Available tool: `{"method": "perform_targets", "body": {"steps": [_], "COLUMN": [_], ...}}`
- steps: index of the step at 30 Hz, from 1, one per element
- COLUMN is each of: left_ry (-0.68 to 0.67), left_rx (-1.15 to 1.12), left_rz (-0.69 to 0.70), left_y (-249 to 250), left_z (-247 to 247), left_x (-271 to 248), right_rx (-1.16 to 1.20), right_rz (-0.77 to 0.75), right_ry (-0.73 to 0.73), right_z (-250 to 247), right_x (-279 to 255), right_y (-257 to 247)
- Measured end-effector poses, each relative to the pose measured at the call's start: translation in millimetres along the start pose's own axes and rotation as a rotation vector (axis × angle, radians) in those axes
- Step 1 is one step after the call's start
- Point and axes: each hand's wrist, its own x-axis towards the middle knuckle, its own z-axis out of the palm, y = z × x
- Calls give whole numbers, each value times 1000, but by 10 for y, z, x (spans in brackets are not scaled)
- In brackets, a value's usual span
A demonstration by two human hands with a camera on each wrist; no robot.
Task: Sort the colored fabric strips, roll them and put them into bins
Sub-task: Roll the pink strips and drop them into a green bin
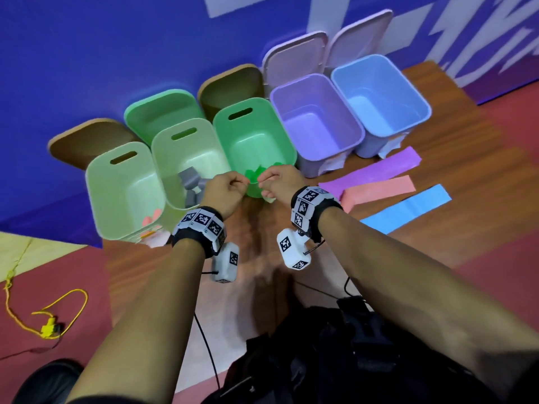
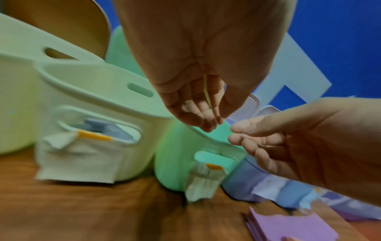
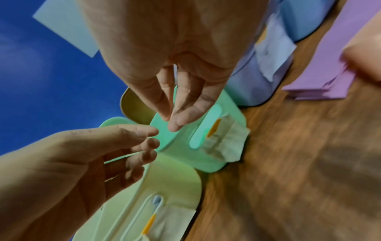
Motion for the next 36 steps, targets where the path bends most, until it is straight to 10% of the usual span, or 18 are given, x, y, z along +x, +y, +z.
{"method": "perform_targets", "body": {"steps": [20,36], "left_ry": [-392,-473], "left_rx": [-26,-27], "left_rz": [-52,-116], "left_y": [743,802], "left_z": [2155,2237], "left_x": [453,386], "right_rx": [-32,-41], "right_rz": [251,273], "right_ry": [116,41], "right_z": [-1757,-1646], "right_x": [162,216], "right_y": [1331,1523]}}
